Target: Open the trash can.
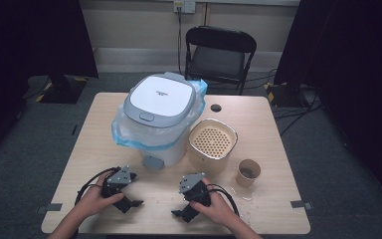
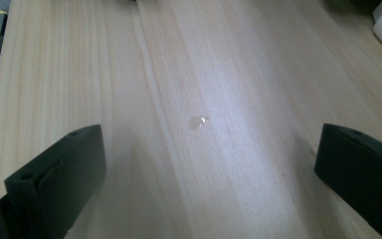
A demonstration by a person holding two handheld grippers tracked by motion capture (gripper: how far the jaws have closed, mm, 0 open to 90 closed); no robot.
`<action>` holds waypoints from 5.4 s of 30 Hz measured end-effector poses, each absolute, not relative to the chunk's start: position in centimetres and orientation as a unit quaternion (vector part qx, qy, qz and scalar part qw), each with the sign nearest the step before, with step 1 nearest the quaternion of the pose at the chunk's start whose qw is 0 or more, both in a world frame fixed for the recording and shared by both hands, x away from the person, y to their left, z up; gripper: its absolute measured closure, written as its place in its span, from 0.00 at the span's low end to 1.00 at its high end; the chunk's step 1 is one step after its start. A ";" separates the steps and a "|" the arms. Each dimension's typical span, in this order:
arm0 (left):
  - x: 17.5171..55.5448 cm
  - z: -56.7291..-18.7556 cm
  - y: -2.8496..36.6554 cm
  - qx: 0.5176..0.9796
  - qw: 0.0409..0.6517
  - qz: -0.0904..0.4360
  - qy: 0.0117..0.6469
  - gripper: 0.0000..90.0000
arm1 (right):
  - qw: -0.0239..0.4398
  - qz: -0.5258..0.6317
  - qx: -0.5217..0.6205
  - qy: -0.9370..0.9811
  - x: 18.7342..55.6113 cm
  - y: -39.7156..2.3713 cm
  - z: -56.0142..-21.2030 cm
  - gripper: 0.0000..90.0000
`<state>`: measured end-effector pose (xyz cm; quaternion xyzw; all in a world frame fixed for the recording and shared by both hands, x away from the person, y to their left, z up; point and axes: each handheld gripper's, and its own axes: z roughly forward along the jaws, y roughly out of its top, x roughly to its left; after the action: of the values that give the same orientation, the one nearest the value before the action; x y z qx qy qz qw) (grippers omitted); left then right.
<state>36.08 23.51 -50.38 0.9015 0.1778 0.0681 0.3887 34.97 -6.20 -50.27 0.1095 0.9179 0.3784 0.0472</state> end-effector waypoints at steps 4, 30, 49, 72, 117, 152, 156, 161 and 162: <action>36.1 -50.4 23.5 0.901 0.389 0.068 0.178 0.00 | 0.047 0.378 0.110 0.918 35.0 -6.2 -50.3 0.00; 36.4 -46.3 22.8 0.875 0.423 0.004 0.237 0.18 | 0.048 0.378 0.108 0.918 35.0 -6.2 -50.3 0.00; 37.2 -40.7 23.3 0.862 0.428 0.004 0.272 0.26 | 0.047 0.376 0.111 0.919 35.0 -6.2 -50.2 0.00; 38.2 -36.0 24.7 0.853 0.438 0.019 0.284 0.32 | 0.048 0.377 0.110 0.919 35.0 -6.2 -50.2 0.00; 39.6 -29.9 24.1 0.861 0.433 0.025 0.265 0.64 | 0.050 0.378 0.108 0.918 35.0 -6.2 -50.3 0.00; 41.5 -24.4 22.4 0.858 0.436 0.015 0.272 0.96 | 0.048 0.377 0.108 0.918 35.0 -6.2 -50.3 0.00; 41.7 -24.0 22.0 0.858 0.436 0.019 0.271 0.97 | 0.049 0.377 0.107 0.919 35.0 -6.2 -50.2 0.00; 42.1 -23.6 21.7 0.860 0.431 0.019 0.274 0.99 | 0.047 0.375 0.111 0.919 35.0 -6.2 -50.2 0.00; 42.2 -23.6 21.6 0.859 0.432 0.019 0.275 0.99 | 0.048 0.375 0.110 0.919 35.0 -6.2 -50.2 0.00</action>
<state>42.20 21.64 -23.56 0.8586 0.2752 0.0194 0.4321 34.99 -6.25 -50.24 0.1096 0.9192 0.3753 0.0475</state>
